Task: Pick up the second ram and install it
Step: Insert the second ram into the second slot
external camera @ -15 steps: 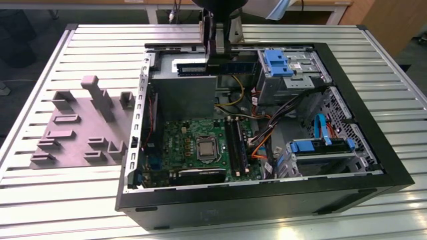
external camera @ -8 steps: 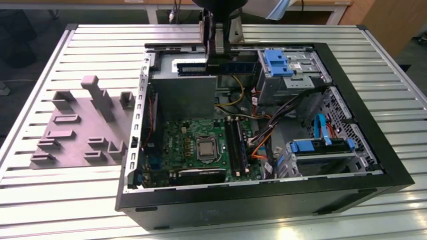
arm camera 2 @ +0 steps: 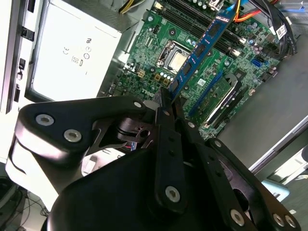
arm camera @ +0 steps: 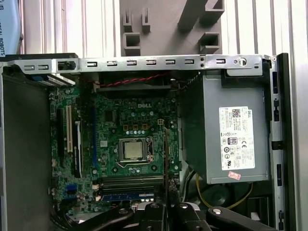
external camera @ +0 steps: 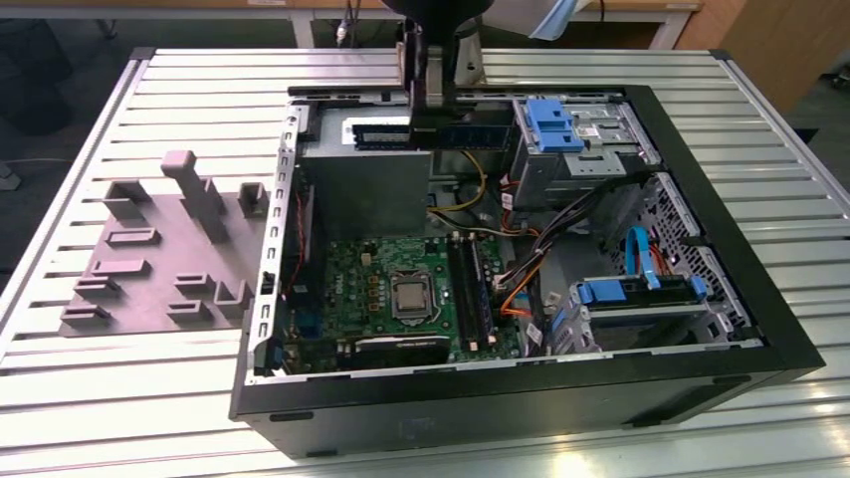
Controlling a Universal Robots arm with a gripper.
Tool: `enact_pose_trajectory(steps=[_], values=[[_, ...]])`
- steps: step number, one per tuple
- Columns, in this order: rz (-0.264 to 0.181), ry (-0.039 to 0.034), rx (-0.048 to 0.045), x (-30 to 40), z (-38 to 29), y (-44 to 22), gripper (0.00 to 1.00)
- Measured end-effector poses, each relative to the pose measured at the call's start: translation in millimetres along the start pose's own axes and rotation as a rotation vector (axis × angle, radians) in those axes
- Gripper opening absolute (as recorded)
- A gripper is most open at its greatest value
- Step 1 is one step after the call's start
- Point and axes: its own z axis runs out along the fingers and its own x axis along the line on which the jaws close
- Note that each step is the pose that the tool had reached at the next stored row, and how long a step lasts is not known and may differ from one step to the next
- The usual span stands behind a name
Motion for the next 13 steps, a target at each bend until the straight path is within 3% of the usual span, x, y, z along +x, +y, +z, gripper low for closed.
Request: enact_pose_trajectory(steps=[13], values=[[0.057,-0.0009,0.0034,0.0,0.0,0.0,0.14]])
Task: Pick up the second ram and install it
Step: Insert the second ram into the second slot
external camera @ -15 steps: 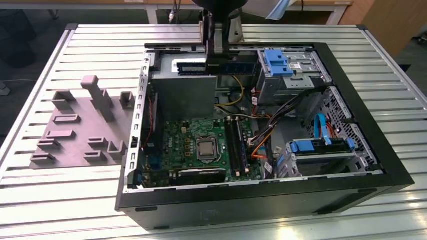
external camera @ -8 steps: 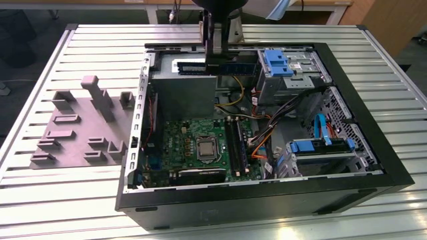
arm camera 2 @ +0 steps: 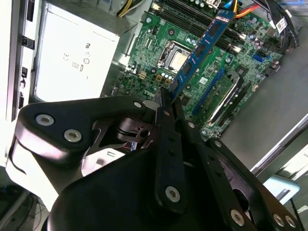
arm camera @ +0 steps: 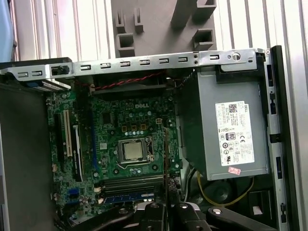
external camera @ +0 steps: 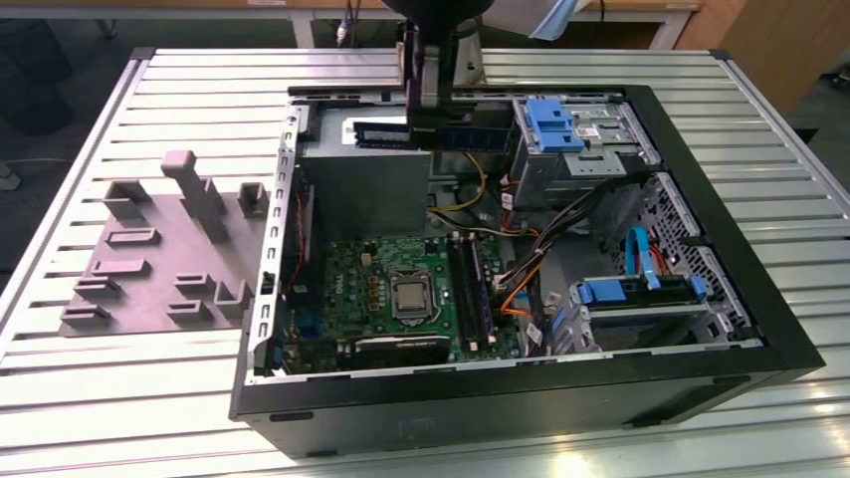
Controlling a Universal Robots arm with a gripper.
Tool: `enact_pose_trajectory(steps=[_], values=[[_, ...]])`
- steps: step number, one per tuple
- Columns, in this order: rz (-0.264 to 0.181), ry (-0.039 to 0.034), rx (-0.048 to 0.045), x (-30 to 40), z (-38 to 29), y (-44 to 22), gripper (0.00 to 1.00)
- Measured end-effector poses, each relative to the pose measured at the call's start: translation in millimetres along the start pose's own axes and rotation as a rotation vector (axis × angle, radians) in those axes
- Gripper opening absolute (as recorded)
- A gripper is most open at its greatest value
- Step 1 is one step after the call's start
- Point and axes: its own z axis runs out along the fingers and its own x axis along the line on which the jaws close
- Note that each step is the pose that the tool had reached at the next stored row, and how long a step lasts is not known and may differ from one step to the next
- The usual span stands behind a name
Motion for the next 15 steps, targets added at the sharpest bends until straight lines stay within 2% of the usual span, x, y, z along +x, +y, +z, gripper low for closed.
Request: enact_pose_trajectory(steps=[15], values=[[0.082,-0.0019,0.0050,0.0,0.1,0.0,0.14]])
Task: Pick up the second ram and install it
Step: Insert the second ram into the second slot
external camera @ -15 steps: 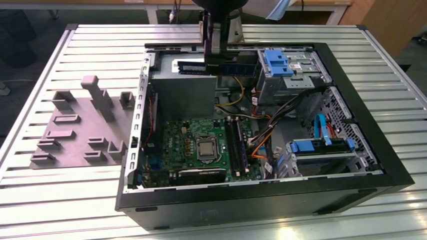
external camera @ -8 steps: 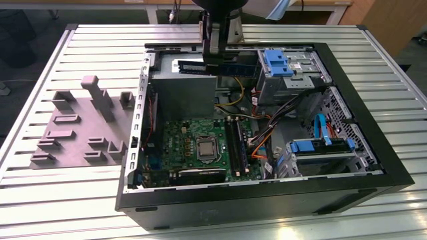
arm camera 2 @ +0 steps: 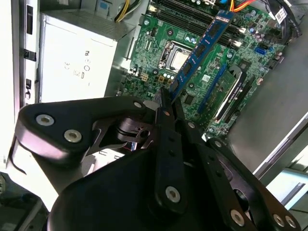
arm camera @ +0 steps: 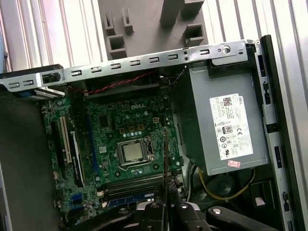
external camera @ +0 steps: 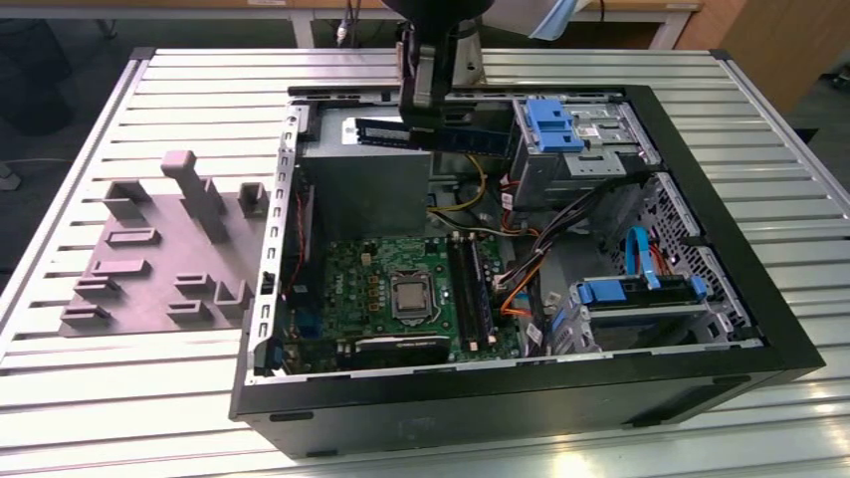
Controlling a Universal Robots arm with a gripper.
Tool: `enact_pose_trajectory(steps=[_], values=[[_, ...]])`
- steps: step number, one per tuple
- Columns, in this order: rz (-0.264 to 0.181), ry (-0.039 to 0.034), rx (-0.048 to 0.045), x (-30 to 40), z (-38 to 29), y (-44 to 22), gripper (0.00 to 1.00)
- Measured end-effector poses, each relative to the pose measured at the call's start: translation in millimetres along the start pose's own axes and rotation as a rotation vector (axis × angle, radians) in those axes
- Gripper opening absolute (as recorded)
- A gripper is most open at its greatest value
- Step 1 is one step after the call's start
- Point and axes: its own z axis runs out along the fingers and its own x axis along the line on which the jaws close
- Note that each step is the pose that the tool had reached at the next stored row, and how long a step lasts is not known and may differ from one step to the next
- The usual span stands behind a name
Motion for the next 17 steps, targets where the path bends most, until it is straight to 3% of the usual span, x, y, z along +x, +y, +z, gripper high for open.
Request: enact_pose_trajectory(steps=[13,17], values=[[0.113,-0.0024,0.0067,0.0,0.1,0.0,0.14],[0.119,-0.0026,0.0071,0.0,0.1,0.0,0.14]])
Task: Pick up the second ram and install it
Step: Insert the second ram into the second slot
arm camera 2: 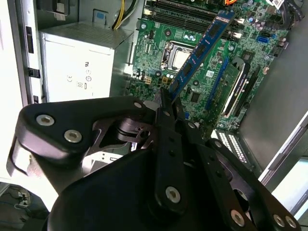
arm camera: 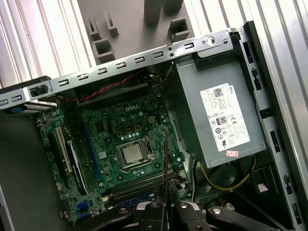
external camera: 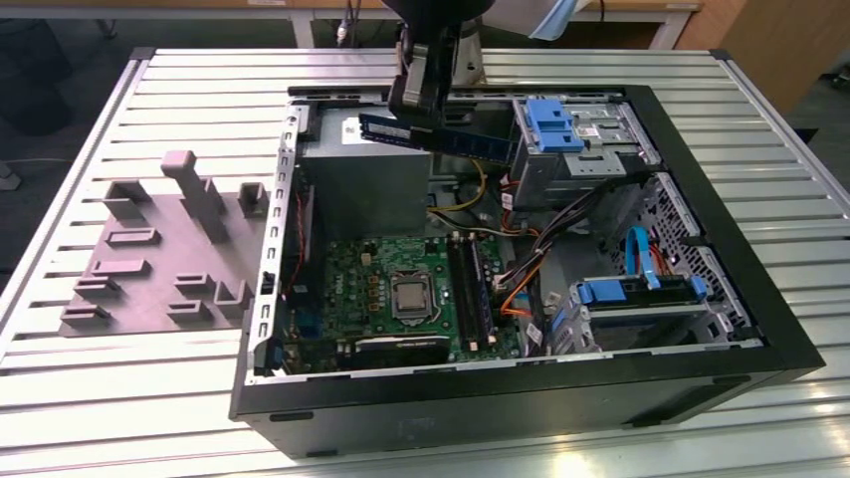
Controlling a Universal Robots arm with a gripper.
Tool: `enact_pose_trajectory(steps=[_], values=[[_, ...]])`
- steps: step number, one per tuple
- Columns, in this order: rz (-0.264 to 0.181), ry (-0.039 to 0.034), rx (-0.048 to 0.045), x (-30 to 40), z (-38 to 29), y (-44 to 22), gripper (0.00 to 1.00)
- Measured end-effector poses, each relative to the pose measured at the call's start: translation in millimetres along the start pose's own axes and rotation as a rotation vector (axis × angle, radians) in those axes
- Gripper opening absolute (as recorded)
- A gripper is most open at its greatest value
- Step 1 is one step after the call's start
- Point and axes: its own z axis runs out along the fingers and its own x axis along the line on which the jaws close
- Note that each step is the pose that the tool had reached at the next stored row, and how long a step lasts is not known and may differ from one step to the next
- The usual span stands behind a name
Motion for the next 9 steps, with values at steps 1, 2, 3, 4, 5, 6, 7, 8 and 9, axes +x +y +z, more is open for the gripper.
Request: enact_pose_trajectory(steps=[1,2,3,4,5,6,7,8,9], values=[[0.000,0.0000,0.0000,0.0,0.0,0.0,0.14],[0.000,0.0000,0.0000,0.0,0.0,0.0,0.14],[0.000,0.0000,0.0000,0.0,0.0,0.0,0.14],[0.000,0.0000,0.0000,0.0,0.0,0.0,0.14],[0.000,0.0000,0.0000,0.0,0.0,0.0,0.14],[0.000,0.0000,0.0000,0.0,0.0,0.0,0.14],[0.000,-0.0001,0.0000,0.0,0.0,0.0,0.14],[0.001,0.0000,0.0000,0.0,0.0,0.0,0.14],[0.002,0.0000,0.0000,0.0,0.0,0.0,0.14]])
